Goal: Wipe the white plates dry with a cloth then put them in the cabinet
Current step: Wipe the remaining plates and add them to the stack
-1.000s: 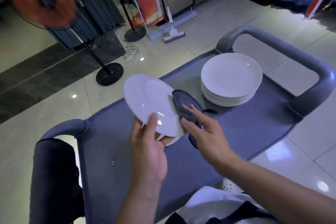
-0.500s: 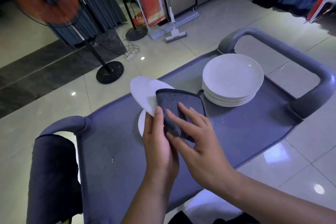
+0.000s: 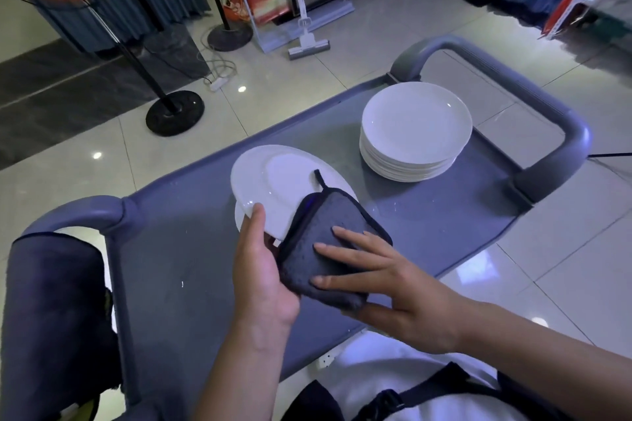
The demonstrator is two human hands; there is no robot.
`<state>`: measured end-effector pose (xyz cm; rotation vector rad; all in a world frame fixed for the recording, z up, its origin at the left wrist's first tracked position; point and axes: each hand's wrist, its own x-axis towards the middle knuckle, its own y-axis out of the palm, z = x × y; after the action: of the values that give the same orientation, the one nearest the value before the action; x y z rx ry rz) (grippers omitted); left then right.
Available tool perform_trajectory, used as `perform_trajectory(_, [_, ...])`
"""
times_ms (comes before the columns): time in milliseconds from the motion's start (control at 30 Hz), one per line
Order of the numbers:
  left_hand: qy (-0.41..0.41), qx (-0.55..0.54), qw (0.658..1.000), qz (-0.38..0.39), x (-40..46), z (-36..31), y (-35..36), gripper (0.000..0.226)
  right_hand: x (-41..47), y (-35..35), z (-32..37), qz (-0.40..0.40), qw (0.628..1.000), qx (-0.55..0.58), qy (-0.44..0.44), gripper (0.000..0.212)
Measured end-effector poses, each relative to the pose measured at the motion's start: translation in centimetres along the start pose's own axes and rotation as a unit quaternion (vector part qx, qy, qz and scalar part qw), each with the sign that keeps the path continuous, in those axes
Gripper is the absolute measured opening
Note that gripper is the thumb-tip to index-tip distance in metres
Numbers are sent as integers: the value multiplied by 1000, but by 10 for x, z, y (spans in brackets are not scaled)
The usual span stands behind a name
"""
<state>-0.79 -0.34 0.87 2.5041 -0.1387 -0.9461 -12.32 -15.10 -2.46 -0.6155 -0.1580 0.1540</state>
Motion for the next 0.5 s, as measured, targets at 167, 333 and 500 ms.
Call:
perform_trajectory(167, [44,-30,999,-11,10,-14,-15,42,-31,-15,-12,-77,945,256,189,34])
perform_trajectory(333, [43,-34,998,7,8,-19,-32,39,-56,-43,-41,-225,859,274,370,22])
perform_trajectory(500, [8,-40,999,3,4,-12,-37,39,-67,-37,-65,-171,942,-137,255,41])
